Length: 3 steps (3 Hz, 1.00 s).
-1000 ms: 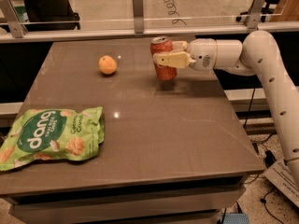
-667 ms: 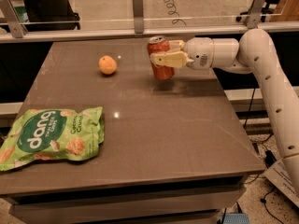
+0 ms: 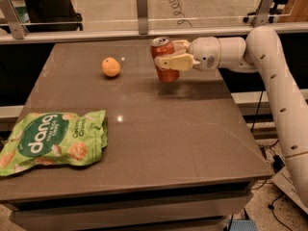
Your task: Place coke can upright
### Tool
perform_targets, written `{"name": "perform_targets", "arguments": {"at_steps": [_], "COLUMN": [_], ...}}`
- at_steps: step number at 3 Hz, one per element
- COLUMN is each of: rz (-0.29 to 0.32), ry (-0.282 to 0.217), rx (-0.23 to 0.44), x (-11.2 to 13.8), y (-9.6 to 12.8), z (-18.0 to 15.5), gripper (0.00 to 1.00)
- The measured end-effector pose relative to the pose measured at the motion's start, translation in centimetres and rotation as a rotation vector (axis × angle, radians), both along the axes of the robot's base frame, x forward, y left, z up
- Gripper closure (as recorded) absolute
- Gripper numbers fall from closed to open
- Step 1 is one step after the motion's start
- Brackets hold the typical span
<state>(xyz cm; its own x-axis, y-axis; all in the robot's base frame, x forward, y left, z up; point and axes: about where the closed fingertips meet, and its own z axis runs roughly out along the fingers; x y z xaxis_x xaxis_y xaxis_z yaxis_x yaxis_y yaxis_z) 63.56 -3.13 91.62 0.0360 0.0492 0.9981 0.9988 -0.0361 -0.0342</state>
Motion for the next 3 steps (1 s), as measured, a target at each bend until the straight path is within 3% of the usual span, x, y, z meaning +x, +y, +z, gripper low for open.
{"name": "perform_targets", "arguments": {"at_steps": [3], "rz": [0.006], "ry": [-0.060], "rx": [0.125], "x": [-2.0], "y": [-1.5], "z": [-2.1], "gripper": [1.00]}}
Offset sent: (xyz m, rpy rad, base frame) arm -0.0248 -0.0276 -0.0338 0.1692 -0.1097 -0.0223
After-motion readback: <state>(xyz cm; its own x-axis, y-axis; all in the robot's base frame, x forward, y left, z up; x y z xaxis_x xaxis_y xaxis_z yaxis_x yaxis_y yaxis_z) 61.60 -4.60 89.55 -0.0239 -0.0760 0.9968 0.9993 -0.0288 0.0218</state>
